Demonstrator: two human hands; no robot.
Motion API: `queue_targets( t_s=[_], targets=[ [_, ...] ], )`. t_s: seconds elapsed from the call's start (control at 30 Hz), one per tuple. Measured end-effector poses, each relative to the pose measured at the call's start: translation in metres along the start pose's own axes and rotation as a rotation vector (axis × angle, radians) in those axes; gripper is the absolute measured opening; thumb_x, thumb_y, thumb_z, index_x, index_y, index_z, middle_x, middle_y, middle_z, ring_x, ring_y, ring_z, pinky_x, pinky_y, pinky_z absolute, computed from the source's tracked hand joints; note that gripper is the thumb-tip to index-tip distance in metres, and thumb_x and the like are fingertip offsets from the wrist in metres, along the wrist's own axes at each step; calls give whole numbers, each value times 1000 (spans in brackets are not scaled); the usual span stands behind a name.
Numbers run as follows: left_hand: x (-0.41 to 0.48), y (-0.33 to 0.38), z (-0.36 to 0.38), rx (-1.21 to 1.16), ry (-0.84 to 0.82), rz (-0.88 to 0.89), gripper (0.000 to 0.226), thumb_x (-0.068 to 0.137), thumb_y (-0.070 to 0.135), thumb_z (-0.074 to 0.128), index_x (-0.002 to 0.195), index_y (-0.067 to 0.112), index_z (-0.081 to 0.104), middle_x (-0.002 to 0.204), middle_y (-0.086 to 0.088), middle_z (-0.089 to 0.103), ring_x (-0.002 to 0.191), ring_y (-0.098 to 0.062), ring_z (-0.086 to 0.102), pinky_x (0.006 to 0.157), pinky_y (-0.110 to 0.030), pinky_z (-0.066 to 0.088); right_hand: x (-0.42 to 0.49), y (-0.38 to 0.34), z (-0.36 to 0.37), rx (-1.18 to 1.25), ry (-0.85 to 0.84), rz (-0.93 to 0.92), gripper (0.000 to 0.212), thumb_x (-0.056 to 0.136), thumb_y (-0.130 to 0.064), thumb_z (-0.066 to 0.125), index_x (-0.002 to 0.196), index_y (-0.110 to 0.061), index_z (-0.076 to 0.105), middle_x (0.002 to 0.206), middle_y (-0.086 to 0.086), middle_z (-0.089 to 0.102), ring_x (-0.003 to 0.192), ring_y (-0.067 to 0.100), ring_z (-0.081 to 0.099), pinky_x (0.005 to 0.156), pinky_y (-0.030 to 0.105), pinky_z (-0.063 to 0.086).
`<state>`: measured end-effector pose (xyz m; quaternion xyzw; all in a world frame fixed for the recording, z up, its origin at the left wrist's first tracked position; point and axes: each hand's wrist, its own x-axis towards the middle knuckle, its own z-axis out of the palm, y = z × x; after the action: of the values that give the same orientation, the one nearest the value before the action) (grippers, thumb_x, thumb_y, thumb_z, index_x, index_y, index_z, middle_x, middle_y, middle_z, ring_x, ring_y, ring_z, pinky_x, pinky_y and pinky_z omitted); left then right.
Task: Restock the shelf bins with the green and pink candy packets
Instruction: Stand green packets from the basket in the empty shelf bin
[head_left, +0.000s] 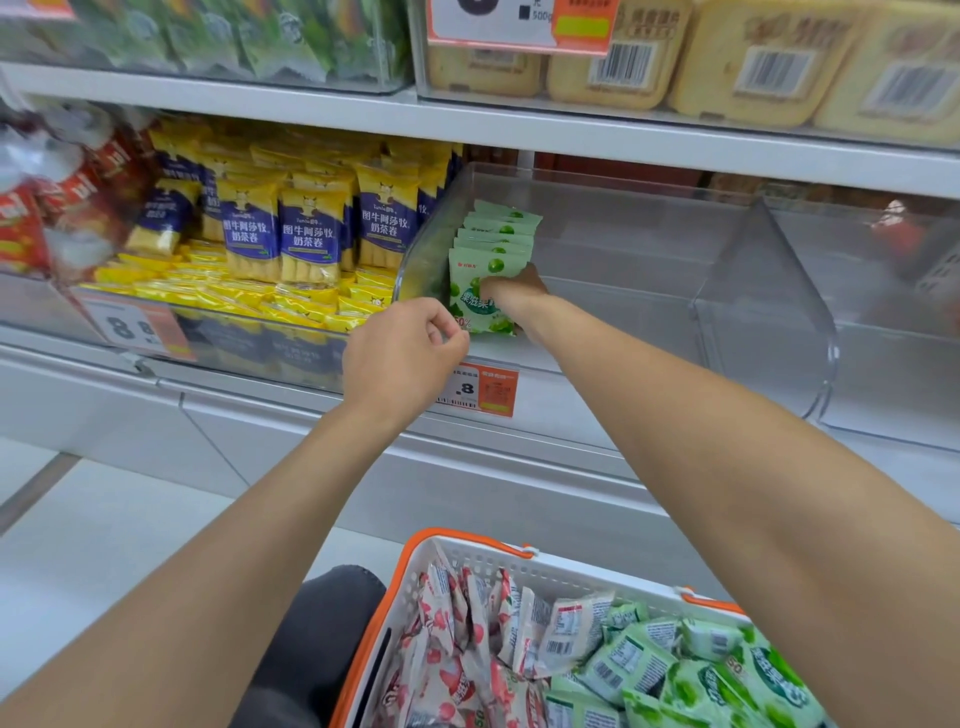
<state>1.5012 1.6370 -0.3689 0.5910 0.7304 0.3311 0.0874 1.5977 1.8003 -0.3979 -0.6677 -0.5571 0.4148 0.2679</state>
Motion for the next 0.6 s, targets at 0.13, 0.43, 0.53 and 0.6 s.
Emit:
queue_targets(
  t_s=[0.13,0.43,0.53,0.6],
  targets=[
    [1,-1,1,5,2,9,15,88,36,65,76,27,66,59,12,55,65,-7,54,60,-26,41,-5,7,-10,11,-61,-62,40,78,0,57,116,-12,57,109,1,62,96,18,56,61,20,42],
    [-1,-1,1,2,12,17,16,88,37,65,75,28,65,59,12,55,66,-8,55,60,-26,41,-20,12,-16,-58,-65,4,48,66,-11,63,113,-4,57,109,7,61,97,22,59,66,26,46],
    [-1,-1,1,-5,16,23,16,88,37,64,76,28,65,59,11,55,68,-10,57,61,-27,43,-25,14,-28,-93,-46,-8,14,81,-9,62,92,-9,53,99,5,56,89,22,55,72,26,47],
    [-3,0,1,-21,26,25,16,89,37,63,77,28,65,60,11,55,67,-10,56,62,-28,45,-33,16,-38,-120,-16,-41,14,85,-11,61,94,-8,51,104,8,54,97,24,57,76,28,47]
  ],
)
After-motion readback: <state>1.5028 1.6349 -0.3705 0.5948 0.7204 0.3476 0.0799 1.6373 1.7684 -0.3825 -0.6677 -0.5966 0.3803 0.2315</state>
